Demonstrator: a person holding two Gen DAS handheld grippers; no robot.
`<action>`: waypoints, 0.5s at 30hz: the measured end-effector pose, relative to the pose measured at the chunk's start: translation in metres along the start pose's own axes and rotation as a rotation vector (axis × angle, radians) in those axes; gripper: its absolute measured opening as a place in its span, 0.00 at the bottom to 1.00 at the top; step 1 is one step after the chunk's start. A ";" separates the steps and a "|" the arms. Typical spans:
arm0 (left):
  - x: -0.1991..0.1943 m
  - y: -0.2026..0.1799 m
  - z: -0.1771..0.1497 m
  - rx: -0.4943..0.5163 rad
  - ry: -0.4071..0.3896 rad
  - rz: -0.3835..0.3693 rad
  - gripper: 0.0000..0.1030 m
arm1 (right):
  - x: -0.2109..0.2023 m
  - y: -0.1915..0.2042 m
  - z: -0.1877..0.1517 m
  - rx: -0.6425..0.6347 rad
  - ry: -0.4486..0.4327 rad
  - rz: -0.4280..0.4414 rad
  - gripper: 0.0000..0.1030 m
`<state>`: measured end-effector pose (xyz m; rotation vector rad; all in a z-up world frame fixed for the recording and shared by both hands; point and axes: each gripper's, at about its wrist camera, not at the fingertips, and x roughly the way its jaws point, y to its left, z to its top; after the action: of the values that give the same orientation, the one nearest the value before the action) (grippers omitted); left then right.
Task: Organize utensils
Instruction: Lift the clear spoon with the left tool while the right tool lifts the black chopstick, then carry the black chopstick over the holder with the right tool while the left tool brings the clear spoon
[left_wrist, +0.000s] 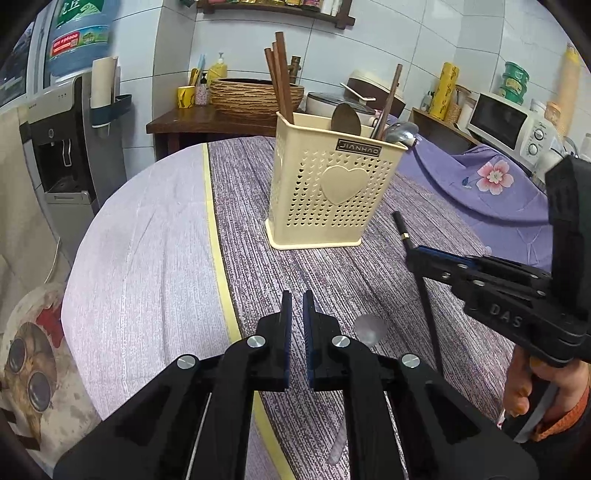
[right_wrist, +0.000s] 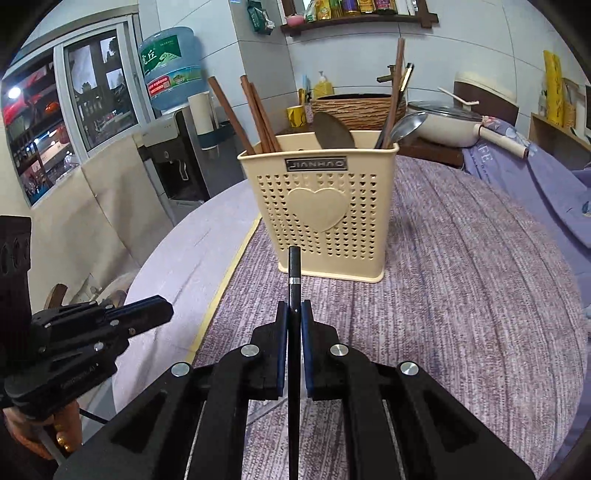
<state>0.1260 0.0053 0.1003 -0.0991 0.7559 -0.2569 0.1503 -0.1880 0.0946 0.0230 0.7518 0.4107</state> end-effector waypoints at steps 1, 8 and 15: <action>0.000 0.001 0.000 -0.002 0.001 0.002 0.07 | 0.000 -0.003 0.000 0.004 -0.003 -0.008 0.07; 0.010 -0.005 -0.004 0.034 0.041 -0.008 0.07 | -0.009 -0.026 -0.004 0.073 -0.022 -0.021 0.07; 0.044 -0.043 -0.018 0.133 0.126 -0.045 0.60 | -0.025 -0.030 -0.009 0.097 -0.066 -0.034 0.07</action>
<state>0.1363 -0.0481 0.0660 0.0261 0.8606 -0.3582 0.1383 -0.2264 0.0997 0.1144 0.7056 0.3391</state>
